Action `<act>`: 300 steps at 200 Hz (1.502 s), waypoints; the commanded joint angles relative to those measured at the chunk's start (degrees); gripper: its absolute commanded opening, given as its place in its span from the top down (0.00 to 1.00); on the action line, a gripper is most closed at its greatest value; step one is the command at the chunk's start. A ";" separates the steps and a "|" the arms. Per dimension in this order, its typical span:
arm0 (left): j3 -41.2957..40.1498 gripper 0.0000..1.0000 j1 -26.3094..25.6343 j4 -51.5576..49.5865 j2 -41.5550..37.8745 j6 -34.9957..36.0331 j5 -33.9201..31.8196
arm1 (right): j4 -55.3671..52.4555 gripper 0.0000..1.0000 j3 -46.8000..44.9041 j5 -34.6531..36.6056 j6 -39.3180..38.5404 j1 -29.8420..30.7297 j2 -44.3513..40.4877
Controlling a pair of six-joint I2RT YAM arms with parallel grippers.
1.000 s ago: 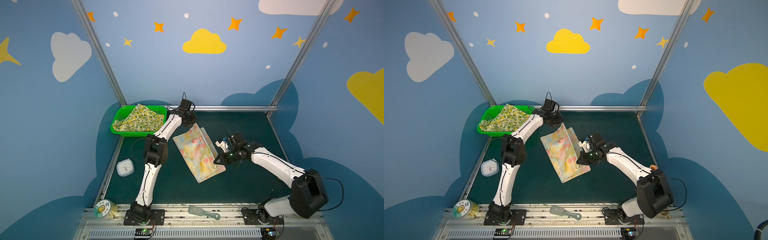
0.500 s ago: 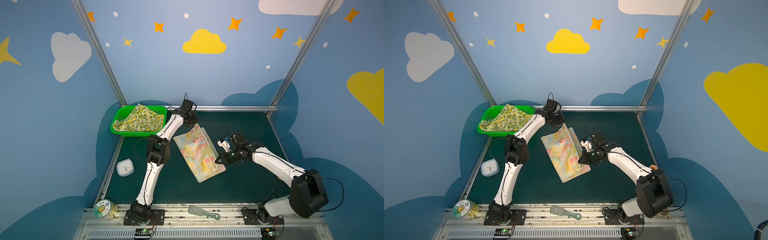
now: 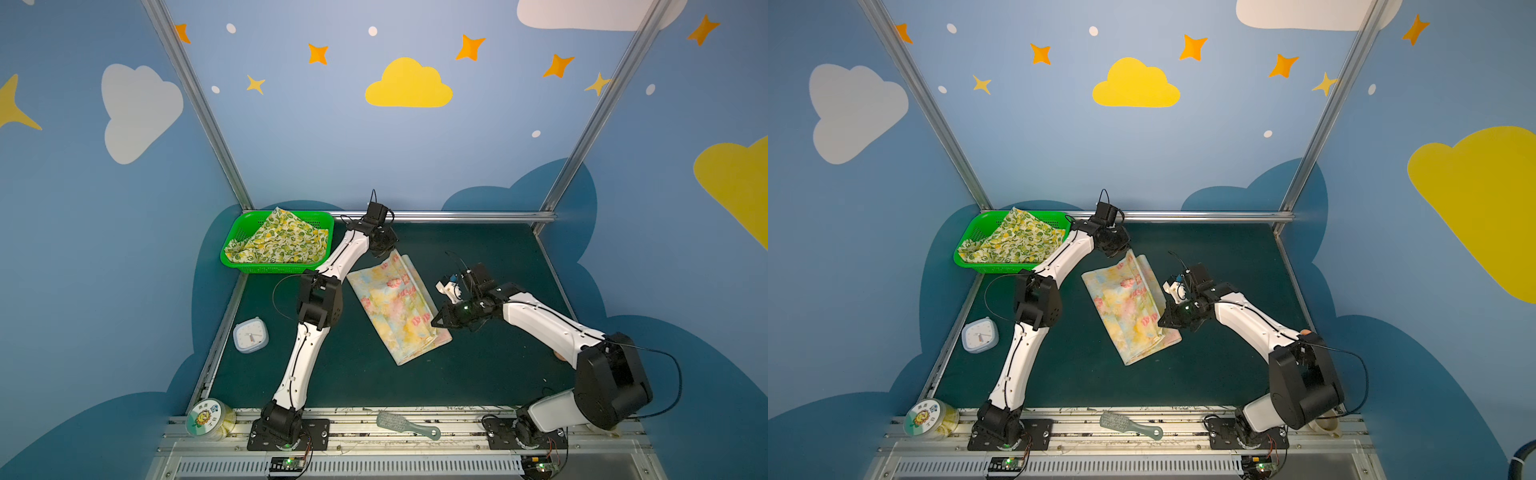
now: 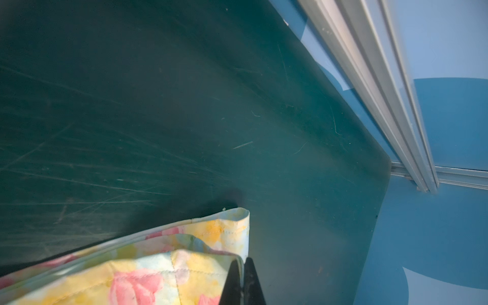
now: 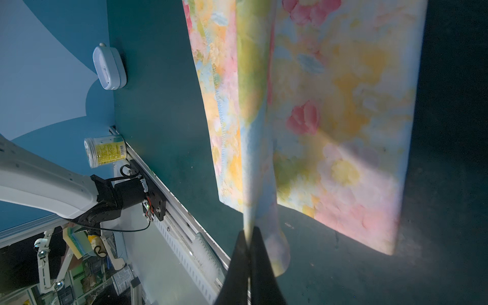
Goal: Fold and stack skirts
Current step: Fold the skirt at the center of the table.
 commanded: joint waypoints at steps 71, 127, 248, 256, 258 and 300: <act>5.21 0.96 1.27 5.04 4.30 -1.32 -2.92 | -6.25 1.00 -2.00 -3.36 -0.99 -1.31 2.70; 5.74 0.96 1.04 6.41 5.81 -2.33 -2.47 | -6.23 1.00 -2.04 -3.17 -1.35 -2.45 4.42; 9.34 0.96 0.57 5.31 9.37 -2.07 -3.86 | -6.60 1.00 -1.04 -3.17 -1.47 -4.39 8.67; 9.34 0.96 0.58 5.31 9.48 -2.12 -3.86 | -6.68 1.00 -1.03 -3.05 -1.46 -4.47 8.92; 9.34 0.96 0.57 5.29 9.47 -2.11 -3.79 | -6.69 1.00 -1.03 -3.00 -1.50 -4.47 8.93; 9.34 0.96 0.39 5.67 10.08 -2.42 -3.71 | -6.94 1.00 -0.94 -2.84 -1.47 -4.60 9.74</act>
